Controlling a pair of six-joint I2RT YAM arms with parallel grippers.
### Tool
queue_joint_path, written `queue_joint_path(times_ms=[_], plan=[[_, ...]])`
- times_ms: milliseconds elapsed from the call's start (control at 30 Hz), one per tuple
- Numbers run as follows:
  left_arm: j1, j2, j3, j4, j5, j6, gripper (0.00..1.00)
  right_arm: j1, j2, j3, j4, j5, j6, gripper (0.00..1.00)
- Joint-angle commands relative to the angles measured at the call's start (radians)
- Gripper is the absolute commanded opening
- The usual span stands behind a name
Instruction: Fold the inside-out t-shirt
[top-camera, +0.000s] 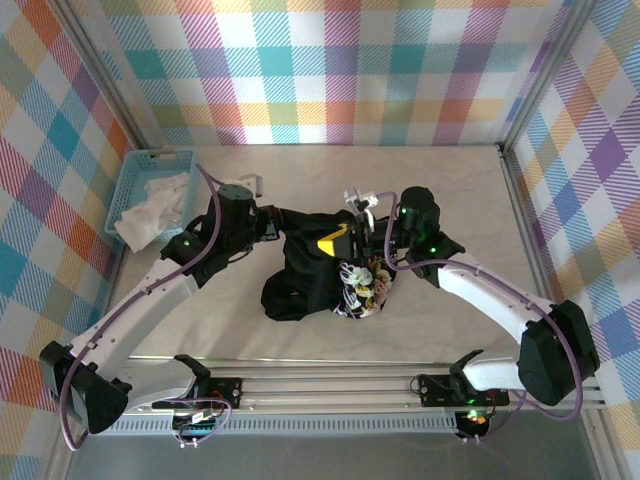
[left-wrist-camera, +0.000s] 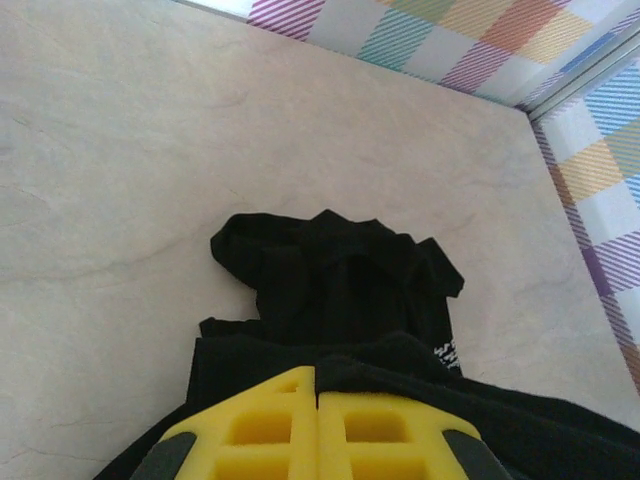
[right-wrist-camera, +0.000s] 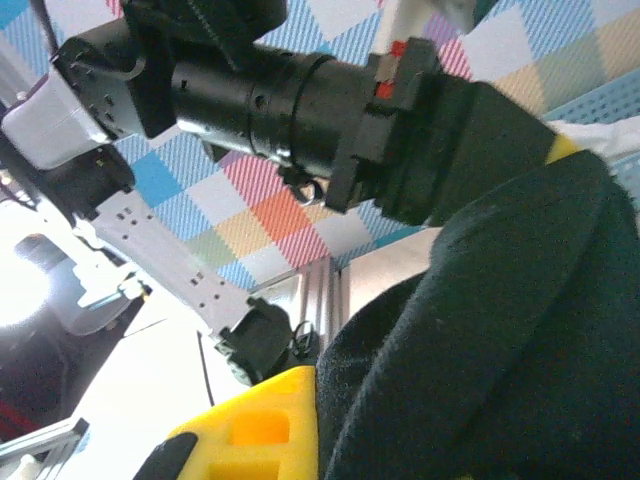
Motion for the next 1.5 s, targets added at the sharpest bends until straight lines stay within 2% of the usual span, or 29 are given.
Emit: queue_joint_path(times_ms=[0, 100, 200, 300, 400, 533, 667, 900, 1000, 1100, 1300, 1400, 1467], plan=[[0.025, 0.024, 0.040, -0.054, -0.046, 0.043, 0.09, -0.010, 0.026, 0.043, 0.041, -0.119, -0.006, 0.00], [0.026, 0.011, 0.030, -0.056, -0.039, 0.065, 0.15, -0.014, 0.033, 0.062, -0.032, -0.112, -0.050, 0.00], [0.026, -0.037, 0.000, -0.043, -0.010, 0.093, 0.28, -0.022, 0.023, 0.070, -0.112, -0.093, -0.106, 0.00], [0.026, -0.090, -0.039, -0.034, 0.079, 0.107, 0.48, -0.029, 0.013, 0.069, -0.147, -0.074, -0.127, 0.00], [0.026, -0.152, -0.086, -0.005, 0.216, 0.105, 0.58, -0.032, 0.010, 0.072, -0.194, -0.053, -0.154, 0.00], [0.026, -0.226, -0.153, 0.103, 0.431, 0.071, 0.66, -0.033, 0.006, 0.081, -0.263, -0.027, -0.199, 0.00], [0.026, -0.175, -0.180, 0.277, 0.636, -0.024, 0.70, -0.033, -0.003, 0.077, -0.278, -0.019, -0.213, 0.00], [0.025, -0.063, -0.142, 0.336, 0.689, -0.083, 0.71, -0.033, -0.016, 0.069, -0.300, -0.010, -0.230, 0.00], [0.024, -0.026, -0.130, 0.368, 0.720, -0.111, 0.63, -0.033, -0.019, 0.067, -0.303, -0.008, -0.232, 0.00], [0.023, -0.009, -0.131, 0.398, 0.737, -0.127, 0.50, -0.033, -0.020, 0.066, -0.310, -0.006, -0.239, 0.00], [0.022, -0.015, -0.119, 0.357, 0.692, -0.092, 0.26, -0.033, -0.022, 0.070, -0.349, 0.003, -0.270, 0.00], [0.022, -0.026, -0.112, 0.326, 0.670, -0.068, 0.09, -0.033, -0.033, 0.082, -0.423, 0.053, -0.311, 0.00], [0.022, -0.042, -0.112, 0.310, 0.667, -0.054, 0.00, -0.033, -0.044, 0.102, -0.501, 0.149, -0.332, 0.03]])
